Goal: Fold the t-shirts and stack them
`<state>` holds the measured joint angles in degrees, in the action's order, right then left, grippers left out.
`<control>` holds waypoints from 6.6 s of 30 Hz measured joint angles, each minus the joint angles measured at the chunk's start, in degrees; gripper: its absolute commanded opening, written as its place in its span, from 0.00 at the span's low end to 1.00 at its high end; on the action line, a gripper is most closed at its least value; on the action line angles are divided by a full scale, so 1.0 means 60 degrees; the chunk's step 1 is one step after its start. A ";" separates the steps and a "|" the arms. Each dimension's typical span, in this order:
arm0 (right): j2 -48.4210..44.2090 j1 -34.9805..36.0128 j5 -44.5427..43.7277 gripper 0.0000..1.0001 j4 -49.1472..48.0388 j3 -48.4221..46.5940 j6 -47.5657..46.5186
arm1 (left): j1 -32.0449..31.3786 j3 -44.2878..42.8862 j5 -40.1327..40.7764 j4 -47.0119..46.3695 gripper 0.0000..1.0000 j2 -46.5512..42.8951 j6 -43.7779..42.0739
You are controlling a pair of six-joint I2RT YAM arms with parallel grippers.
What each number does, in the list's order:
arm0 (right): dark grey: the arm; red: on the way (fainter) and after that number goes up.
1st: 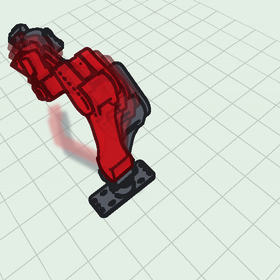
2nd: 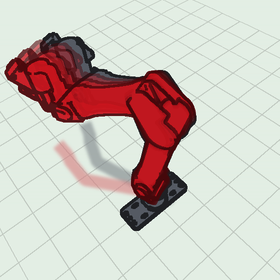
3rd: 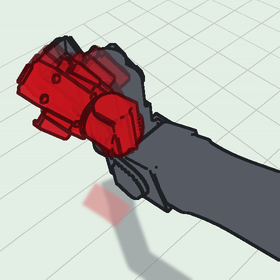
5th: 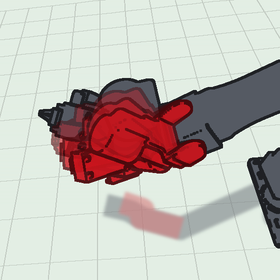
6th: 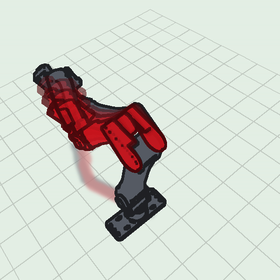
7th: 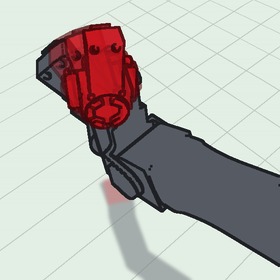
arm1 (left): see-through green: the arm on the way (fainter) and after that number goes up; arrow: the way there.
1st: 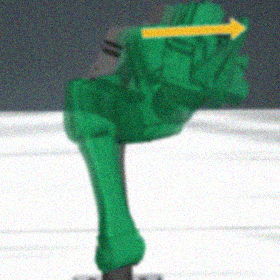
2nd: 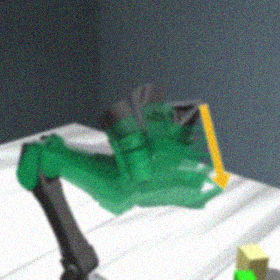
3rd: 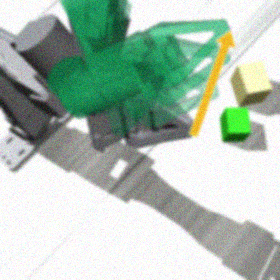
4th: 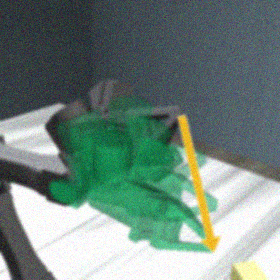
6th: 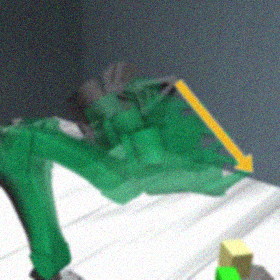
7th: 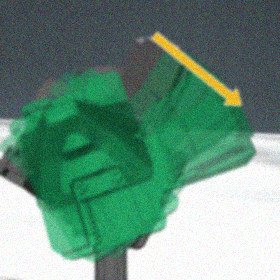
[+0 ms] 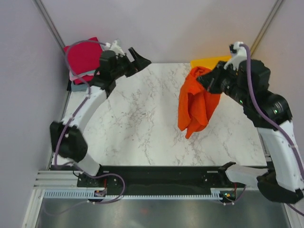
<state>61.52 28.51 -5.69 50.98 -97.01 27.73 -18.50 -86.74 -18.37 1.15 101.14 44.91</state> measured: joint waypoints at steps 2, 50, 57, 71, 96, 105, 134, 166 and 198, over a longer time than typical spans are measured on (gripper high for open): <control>0.1421 0.0000 0.0925 0.00 0.0160 -0.1632 0.0047 | 0.0270 0.0557 0.0033 0.0448 1.00 -0.1993 -0.0707; -0.1621 0.0149 -0.1045 0.98 -0.4889 0.9082 0.0976 | -0.5665 0.5428 0.4040 0.3144 0.82 -0.1770 -0.1974; -0.1563 0.0149 -0.1137 0.98 -0.4881 0.9143 0.0874 | -0.6524 0.4761 0.4470 0.2881 0.64 -0.0521 -0.2229; -0.1257 0.0149 -0.1104 0.98 -0.4932 0.9227 0.0867 | -0.6535 0.4903 0.6360 0.4127 0.02 -0.1271 -0.2703; 0.6604 0.1293 0.3136 0.82 -1.1202 0.8240 0.3348 | -0.5719 0.6226 0.8419 0.8524 0.02 -1.0007 -0.0958; 0.8014 0.1592 0.3228 0.00 -1.2029 0.7278 0.3712 | -0.5654 0.4113 0.8837 0.8706 0.02 -0.8834 -0.1559; 0.3093 -0.0714 0.1996 0.98 -0.1450 0.0798 0.0000 | -0.3563 -0.1359 0.7114 0.7413 0.68 -0.6397 -0.7603; 0.3235 0.0397 0.1246 0.98 -0.3898 0.8663 0.0477 | -0.5446 0.8473 0.3020 0.4681 0.86 -0.6000 -0.1093; 0.6113 -0.0801 0.1756 0.98 -0.3654 0.2925 -0.1173 | -0.0372 0.3271 0.3249 0.5213 0.80 -0.2932 -0.2983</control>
<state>98.19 23.70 4.84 29.06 -79.46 20.69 -20.73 -67.11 1.13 32.42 83.55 27.00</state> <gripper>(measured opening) 0.981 0.807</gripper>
